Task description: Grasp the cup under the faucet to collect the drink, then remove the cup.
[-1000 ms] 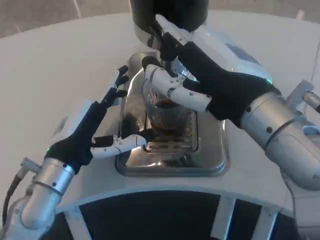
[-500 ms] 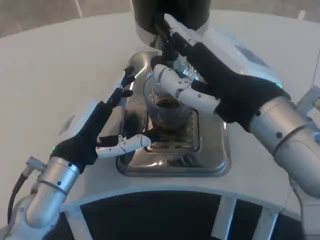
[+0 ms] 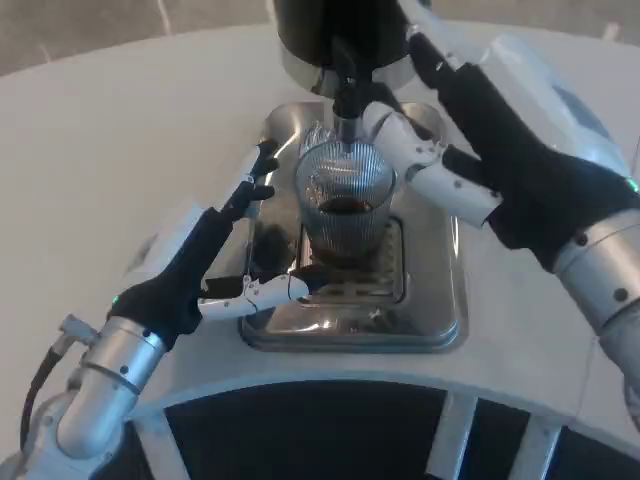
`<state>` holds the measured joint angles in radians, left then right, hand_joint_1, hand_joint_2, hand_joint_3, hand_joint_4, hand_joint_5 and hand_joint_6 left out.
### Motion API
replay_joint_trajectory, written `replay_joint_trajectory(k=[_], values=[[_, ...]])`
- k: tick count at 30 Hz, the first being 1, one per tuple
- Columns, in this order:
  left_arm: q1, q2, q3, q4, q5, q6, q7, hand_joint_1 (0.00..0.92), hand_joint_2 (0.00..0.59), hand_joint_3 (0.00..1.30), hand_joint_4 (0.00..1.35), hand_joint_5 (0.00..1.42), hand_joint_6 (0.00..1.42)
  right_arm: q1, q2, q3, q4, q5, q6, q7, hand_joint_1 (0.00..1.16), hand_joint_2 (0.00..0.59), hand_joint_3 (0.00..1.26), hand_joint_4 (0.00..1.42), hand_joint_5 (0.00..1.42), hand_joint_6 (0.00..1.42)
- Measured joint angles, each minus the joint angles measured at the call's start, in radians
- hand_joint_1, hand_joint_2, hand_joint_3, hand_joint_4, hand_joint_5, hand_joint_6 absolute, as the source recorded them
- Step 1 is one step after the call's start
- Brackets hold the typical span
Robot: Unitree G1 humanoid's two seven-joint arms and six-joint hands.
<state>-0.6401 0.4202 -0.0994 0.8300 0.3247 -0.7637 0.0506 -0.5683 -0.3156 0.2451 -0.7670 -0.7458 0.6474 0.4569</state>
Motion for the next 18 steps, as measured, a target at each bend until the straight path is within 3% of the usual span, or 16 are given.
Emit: replay_joint_trajectory(k=[5, 11, 18], values=[[-0.002, -0.006, -0.003, 0.0, 0.002, 0.0, 0.0, 0.441, 0.082, 0.0, 0.0, 0.17, 0.22, 0.036, -0.007, -0.003, -0.06, -0.053, -0.007, 0.007, 0.07, 0.546, 0.0, 0.0, 0.0, 0.0], [-0.005, -0.006, -0.003, 0.0, 0.002, -0.002, -0.001, 0.44, 0.082, 0.0, 0.0, 0.17, 0.22, 0.161, -0.043, -0.026, -0.167, -0.144, -0.007, 0.09, 0.08, 0.549, 0.0, 0.0, 0.0, 0.0], [-0.007, -0.005, -0.003, 0.0, 0.002, -0.006, -0.001, 0.459, 0.098, 0.0, 0.0, 0.18, 0.24, 0.285, -0.044, -0.078, -0.262, -0.255, -0.025, 0.187, 0.08, 0.55, 0.0, 0.0, 0.0, 0.0]])
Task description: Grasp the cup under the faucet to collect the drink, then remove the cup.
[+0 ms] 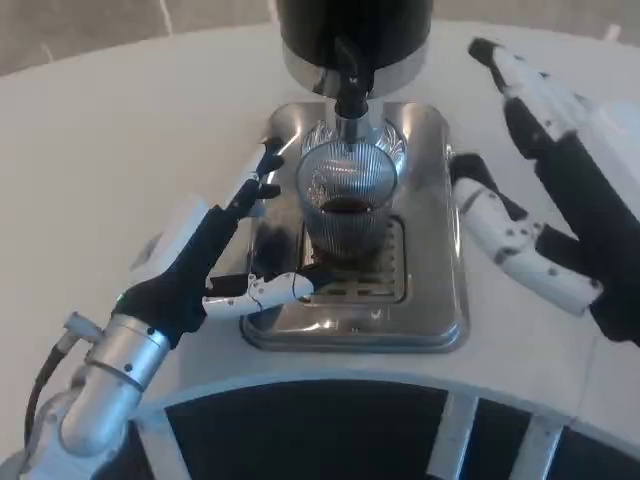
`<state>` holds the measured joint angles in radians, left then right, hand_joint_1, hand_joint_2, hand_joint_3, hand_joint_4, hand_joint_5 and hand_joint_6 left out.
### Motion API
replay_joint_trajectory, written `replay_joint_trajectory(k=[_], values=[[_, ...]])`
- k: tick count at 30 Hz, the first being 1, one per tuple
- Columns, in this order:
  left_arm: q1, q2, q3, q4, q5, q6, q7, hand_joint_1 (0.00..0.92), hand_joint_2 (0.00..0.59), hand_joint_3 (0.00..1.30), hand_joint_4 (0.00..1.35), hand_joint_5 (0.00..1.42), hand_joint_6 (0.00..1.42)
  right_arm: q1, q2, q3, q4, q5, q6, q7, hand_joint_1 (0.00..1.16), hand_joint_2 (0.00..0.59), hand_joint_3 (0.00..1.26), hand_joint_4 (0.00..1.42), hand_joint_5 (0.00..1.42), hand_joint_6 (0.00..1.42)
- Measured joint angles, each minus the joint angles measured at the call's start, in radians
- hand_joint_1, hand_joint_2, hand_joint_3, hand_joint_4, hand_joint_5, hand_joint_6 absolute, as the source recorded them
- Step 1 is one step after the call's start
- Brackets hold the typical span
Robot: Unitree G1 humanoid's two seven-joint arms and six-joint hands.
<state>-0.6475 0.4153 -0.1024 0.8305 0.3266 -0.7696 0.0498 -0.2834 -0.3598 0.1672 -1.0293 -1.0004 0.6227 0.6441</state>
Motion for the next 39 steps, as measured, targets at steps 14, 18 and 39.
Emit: replay_joint_trajectory(k=[14, 18, 39], values=[[-0.025, -0.017, -0.018, 0.019, 0.001, 0.0, -0.003, 0.459, 0.097, 0.0, 0.0, 0.19, 0.24, 0.175, 0.137, -0.186, -0.001, -0.08, -0.218, 0.129, 0.11, 0.555, 0.0, 0.0, 0.0, 0.0], [-0.034, -0.025, -0.019, 0.028, -0.002, 0.0, -0.01, 0.457, 0.097, 0.0, 0.0, 0.19, 0.25, 0.284, 0.178, -0.214, -0.002, -0.07, -0.288, 0.137, 0.11, 0.555, 0.0, 0.0, 0.0, 0.0], [-0.131, -0.048, -0.019, 0.135, -0.006, -0.001, -0.01, 0.455, 0.097, 0.0, 0.0, 0.2, 0.26, 0.435, 0.354, -0.14, -0.002, -0.14, -0.427, 0.227, 0.13, 0.556, 0.0, 0.0, 0.0, 0.0]])
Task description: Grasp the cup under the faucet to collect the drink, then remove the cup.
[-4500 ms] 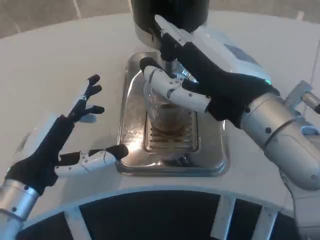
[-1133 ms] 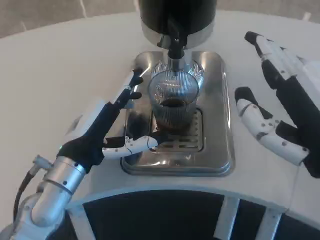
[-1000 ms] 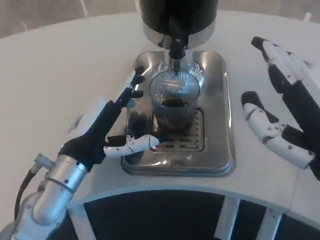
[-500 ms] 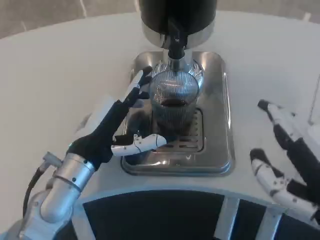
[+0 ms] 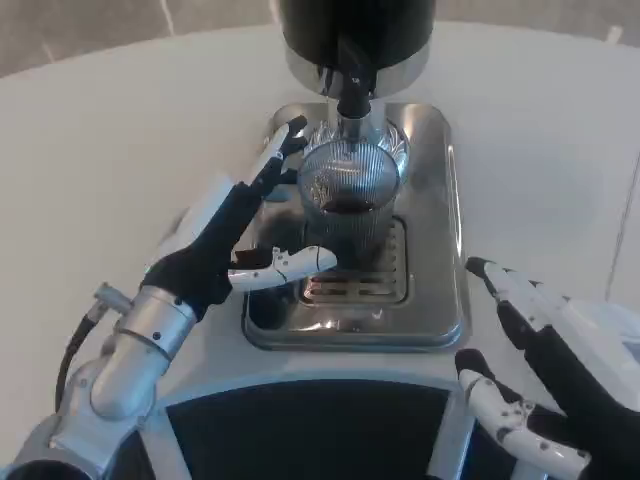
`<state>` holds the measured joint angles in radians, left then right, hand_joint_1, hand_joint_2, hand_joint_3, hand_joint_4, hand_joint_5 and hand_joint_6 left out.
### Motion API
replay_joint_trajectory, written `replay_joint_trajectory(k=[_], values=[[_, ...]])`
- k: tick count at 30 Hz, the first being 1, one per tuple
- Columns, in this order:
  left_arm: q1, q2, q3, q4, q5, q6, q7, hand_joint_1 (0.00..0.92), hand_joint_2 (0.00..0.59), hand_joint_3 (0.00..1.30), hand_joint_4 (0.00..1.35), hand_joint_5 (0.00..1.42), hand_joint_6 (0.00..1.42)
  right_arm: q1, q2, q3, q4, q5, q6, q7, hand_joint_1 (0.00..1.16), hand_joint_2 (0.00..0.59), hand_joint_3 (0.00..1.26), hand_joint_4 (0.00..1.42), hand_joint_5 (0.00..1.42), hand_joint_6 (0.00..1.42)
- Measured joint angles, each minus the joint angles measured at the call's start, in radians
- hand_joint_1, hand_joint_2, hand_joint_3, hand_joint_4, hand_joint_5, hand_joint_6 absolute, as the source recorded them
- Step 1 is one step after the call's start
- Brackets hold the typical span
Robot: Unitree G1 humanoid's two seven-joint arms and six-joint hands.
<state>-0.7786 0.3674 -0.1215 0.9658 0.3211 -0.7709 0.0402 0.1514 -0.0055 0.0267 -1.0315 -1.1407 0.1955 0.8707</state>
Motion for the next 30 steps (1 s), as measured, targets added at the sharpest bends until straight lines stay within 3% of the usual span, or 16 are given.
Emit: replay_joint_trajectory(k=[12, 30], values=[[-0.058, -0.019, -0.009, 0.09, -0.002, -0.016, -0.037, 0.455, 0.098, 0.0, 0.0, 0.22, 0.28, 0.024, 0.036, 0.003, 0.0, -0.013, -0.029, 0.011, 0.13, 0.57, 0.0, 0.0, 0.0, 0.0], [-0.096, -0.019, -0.015, 0.128, -0.001, -0.02, -0.054, 0.455, 0.098, 0.0, 0.0, 0.24, 0.29, 0.053, 0.065, 0.054, 0.0, -0.051, -0.041, 0.011, 0.14, 0.571, 0.0, 0.0, 0.0, 0.0]])
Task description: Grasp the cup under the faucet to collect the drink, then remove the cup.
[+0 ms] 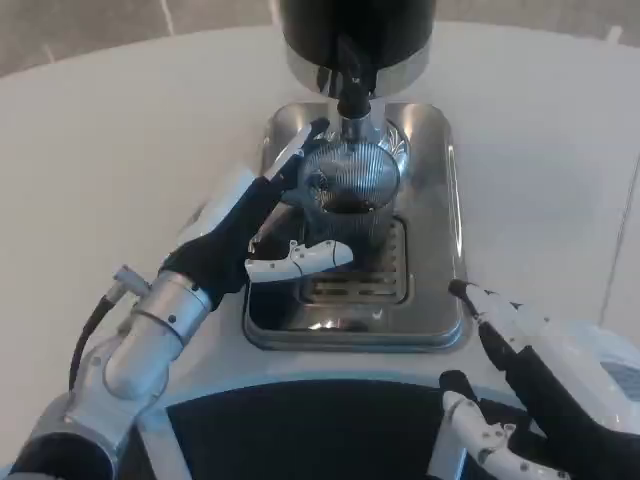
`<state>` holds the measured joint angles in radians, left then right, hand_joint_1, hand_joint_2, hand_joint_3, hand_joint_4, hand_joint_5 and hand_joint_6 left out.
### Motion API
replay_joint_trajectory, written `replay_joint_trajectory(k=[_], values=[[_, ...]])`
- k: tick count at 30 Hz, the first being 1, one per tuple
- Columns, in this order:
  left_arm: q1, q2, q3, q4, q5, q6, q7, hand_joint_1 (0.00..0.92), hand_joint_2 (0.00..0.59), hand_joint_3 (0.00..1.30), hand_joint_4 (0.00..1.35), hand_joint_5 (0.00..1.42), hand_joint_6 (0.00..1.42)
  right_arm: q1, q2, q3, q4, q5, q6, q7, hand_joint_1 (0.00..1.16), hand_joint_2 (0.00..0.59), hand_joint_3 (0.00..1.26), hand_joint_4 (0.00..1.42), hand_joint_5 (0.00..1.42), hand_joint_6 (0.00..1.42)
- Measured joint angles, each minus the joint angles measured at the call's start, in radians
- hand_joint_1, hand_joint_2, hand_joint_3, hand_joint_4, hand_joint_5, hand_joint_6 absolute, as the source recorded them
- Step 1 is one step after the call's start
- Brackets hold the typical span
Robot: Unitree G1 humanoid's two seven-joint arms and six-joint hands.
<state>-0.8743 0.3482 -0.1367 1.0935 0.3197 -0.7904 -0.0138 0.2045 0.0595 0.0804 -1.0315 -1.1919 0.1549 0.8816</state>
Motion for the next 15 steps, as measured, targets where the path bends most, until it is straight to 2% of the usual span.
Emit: replay_joint_trajectory(k=[15], values=[[-0.029, -0.014, -0.01, 0.032, 0.005, 0.001, 0.0, 0.455, 0.098, 0.0, 0.0, 0.26, 0.31, -0.003, 0.001, -0.012, 0.0, 0.0, -0.001, 0.0, 0.14, 0.571, 0.0, 0.0, 0.0, 0.0]])
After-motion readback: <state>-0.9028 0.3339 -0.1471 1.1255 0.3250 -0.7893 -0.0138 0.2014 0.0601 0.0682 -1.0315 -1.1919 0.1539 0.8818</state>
